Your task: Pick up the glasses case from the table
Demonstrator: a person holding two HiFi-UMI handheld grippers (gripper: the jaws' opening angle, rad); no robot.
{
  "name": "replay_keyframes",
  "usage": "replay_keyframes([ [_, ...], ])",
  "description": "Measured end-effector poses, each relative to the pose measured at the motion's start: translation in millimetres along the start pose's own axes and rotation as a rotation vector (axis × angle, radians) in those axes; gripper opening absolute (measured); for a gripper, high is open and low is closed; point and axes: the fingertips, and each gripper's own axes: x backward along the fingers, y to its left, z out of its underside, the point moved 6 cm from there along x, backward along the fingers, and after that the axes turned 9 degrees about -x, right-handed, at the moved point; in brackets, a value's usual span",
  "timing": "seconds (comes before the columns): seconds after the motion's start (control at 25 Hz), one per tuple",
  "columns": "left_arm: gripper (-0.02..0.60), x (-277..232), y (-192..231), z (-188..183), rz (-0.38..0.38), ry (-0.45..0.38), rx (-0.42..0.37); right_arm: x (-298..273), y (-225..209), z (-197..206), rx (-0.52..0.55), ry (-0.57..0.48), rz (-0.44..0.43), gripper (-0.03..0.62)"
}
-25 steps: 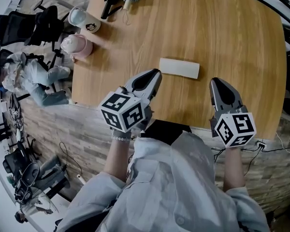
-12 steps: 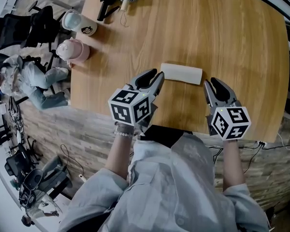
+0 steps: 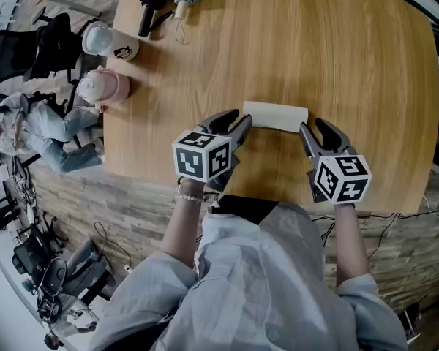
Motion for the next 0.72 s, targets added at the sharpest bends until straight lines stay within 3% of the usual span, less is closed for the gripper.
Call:
replay_keyframes([
  [0.16, 0.114, -10, 4, 5, -0.006, 0.049, -0.038, -10, -4, 7, 0.001, 0.041, 0.011, 0.143],
  [0.72, 0.115, -25, 16, 13, 0.09, 0.065, 0.079, -35, -10, 26, -0.081, 0.139, -0.02, 0.164],
])
